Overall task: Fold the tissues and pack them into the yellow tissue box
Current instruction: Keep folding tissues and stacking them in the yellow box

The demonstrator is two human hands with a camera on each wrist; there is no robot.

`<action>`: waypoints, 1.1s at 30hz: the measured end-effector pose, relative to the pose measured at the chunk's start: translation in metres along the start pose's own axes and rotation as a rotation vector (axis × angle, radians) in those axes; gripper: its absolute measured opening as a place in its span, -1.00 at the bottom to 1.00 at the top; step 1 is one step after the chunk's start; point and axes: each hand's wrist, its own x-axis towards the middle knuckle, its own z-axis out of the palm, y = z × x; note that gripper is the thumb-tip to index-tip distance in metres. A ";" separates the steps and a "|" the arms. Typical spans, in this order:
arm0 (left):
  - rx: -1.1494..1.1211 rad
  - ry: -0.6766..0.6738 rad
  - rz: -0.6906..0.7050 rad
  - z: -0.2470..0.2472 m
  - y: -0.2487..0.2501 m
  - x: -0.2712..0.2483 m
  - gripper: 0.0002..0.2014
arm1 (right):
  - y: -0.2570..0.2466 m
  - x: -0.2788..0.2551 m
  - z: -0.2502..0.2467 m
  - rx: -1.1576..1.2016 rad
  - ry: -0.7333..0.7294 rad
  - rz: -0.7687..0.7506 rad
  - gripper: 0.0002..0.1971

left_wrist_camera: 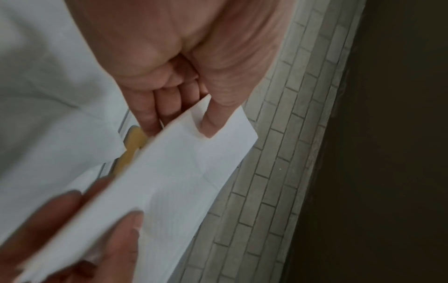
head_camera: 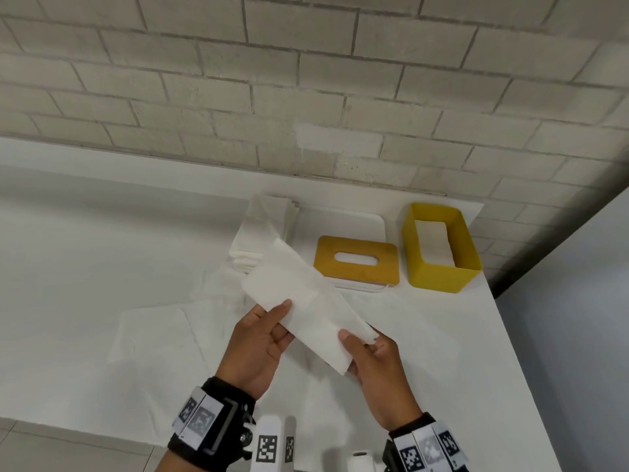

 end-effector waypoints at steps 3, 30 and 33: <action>0.139 0.004 0.007 -0.001 -0.009 -0.001 -0.82 | -0.016 0.007 -0.019 0.116 0.076 -0.027 -0.75; 0.656 0.347 -0.102 -0.057 -0.055 -0.014 -0.80 | -0.107 0.157 -0.143 0.848 0.481 0.057 -0.57; 0.682 0.348 -0.089 -0.057 -0.054 -0.014 -0.80 | -0.112 0.162 -0.138 0.869 0.474 0.078 -0.56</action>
